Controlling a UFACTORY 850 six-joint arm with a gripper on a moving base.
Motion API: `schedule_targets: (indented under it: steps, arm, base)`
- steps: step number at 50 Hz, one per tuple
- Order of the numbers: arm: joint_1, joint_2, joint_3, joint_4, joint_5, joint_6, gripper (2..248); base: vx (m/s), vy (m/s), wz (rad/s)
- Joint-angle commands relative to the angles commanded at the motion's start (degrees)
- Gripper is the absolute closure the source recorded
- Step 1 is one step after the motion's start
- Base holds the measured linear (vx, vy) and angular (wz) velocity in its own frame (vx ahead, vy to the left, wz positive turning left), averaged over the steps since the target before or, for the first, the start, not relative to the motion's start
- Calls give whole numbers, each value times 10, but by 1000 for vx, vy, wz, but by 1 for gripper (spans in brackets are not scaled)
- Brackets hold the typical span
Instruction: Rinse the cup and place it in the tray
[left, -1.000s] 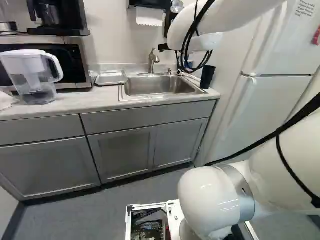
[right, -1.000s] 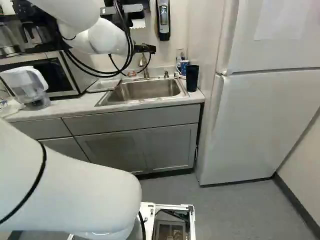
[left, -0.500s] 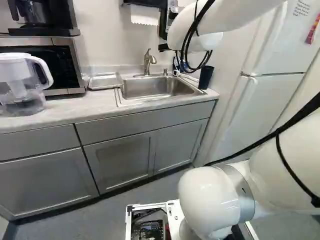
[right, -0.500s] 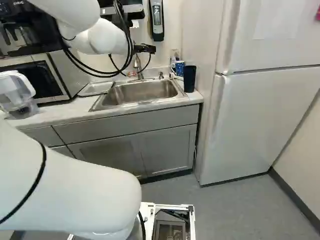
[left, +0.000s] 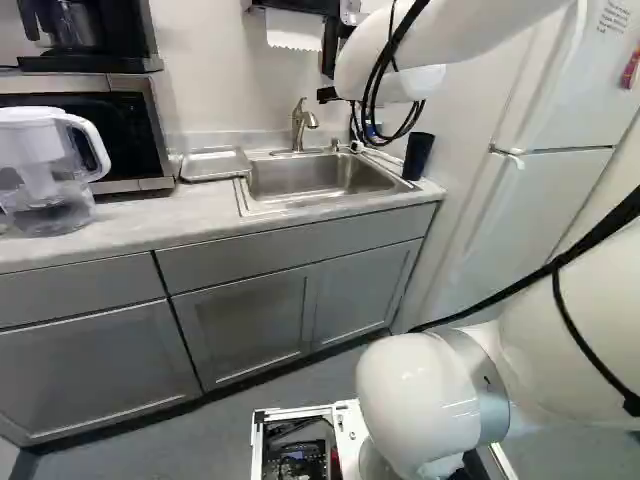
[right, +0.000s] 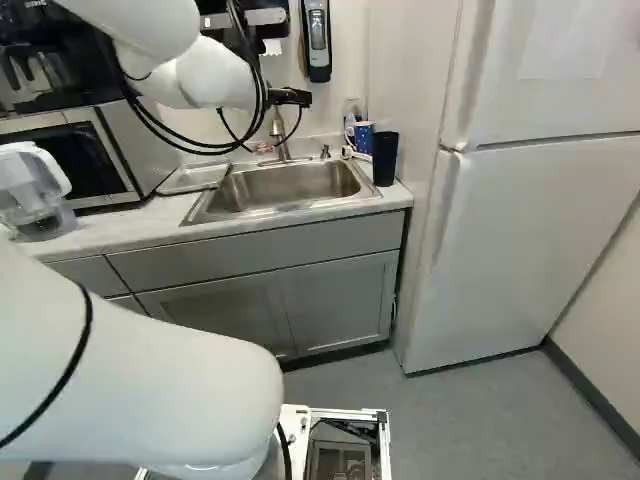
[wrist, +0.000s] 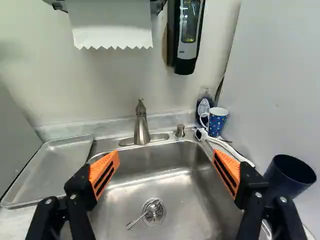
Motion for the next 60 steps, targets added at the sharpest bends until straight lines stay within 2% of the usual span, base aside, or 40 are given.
schedule_targets:
  steps: [34,60]
  arm:
    - [0,-2,-1,0,0,0,3]
    - [-1,-55,-47,0,0,0,3]
  base:
    - [0,0,0]
    - [0,0,0]
